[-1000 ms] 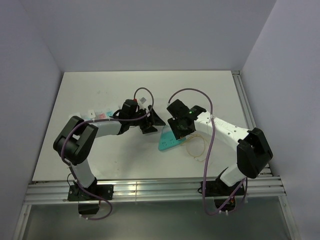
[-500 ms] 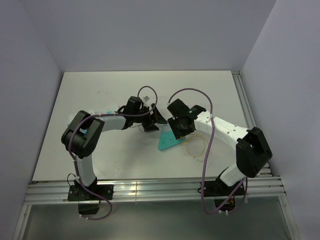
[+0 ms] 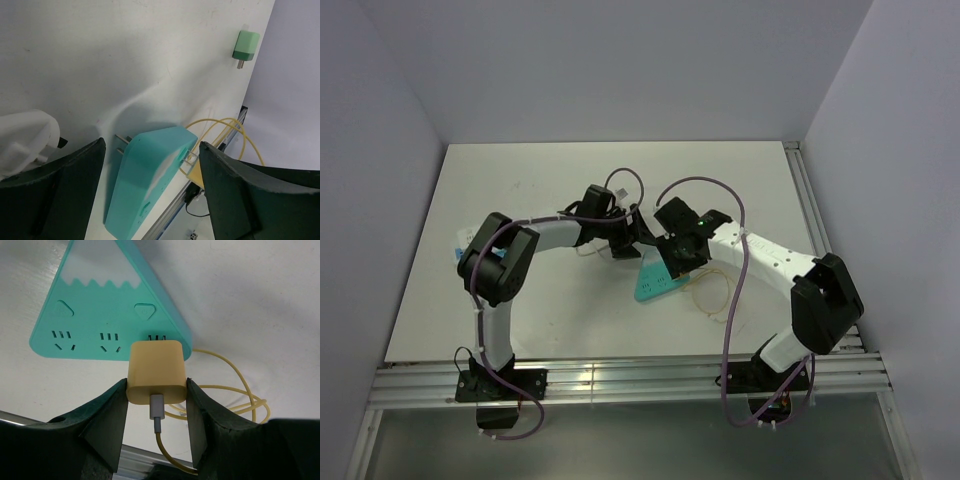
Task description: Insert the plug
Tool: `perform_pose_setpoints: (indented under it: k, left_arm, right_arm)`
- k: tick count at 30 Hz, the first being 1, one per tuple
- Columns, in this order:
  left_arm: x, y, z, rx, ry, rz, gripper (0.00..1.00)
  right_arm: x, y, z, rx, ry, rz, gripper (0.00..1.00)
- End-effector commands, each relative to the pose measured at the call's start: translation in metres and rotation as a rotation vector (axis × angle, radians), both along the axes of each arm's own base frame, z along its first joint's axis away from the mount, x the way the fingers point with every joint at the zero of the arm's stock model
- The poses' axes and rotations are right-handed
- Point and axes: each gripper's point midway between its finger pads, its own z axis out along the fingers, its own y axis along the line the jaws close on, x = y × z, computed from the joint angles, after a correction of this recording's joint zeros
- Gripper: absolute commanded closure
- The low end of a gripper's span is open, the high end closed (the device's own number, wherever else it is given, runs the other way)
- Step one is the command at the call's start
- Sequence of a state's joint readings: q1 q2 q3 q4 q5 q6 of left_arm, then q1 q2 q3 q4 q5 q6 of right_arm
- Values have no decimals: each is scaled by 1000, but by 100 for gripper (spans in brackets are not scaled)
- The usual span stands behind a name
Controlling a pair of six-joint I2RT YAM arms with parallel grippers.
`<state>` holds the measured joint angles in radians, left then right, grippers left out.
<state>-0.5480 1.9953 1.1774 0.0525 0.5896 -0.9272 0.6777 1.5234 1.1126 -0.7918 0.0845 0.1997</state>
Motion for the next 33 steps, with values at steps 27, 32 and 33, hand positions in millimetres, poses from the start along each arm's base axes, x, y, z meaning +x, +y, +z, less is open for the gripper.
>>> perform_pose_setpoints:
  k: [27,32,33]
  left_arm:
    - [-18,10,-42,158,24,-86,43]
    - [-17,9,-46,194,14,-92,48]
    - [-17,7,-46,199,11,-96,51]
  right_arm:
    - [19,7,-9,-75,82,12,85]
    - [22,9,-7,-96,89,13,87]
    - [23,9,-7,-103,88,13,87]
